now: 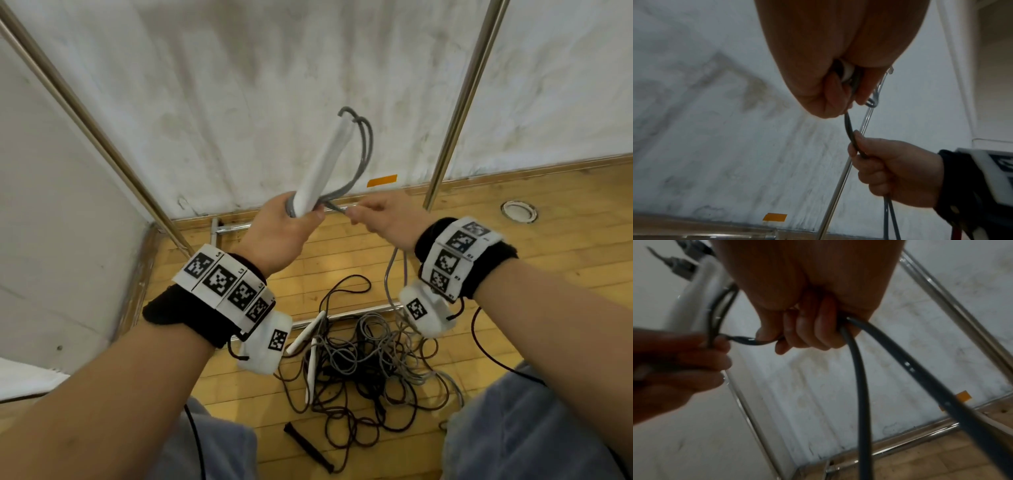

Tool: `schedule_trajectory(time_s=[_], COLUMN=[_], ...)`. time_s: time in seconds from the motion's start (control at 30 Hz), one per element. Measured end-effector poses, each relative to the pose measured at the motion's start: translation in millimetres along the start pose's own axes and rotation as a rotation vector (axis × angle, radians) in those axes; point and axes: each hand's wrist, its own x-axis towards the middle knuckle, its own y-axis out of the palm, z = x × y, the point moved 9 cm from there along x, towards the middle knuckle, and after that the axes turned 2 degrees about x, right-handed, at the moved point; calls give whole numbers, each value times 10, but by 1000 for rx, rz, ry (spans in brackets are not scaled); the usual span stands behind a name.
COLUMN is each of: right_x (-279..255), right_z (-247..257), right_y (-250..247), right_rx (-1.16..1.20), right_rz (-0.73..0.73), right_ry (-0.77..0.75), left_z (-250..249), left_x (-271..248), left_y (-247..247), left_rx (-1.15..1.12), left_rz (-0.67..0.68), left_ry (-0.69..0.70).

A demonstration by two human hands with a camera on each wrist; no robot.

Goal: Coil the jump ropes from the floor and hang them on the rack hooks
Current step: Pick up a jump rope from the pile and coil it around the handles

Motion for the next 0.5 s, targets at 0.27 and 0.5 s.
schedule_trajectory(time_s=[0.27,0.5], right_x=[-98,-186], right_z=[139,222], right_y=[380,550], right_rx=[-235,-264], right_rz=[92,177], right_ry=[-47,-42], left_z=[319,366], left_x=[38,74], left_y=[-173,-91], left_rx=[-106,-179], left_rz=[-176,-170], left_ry=[-255,-305])
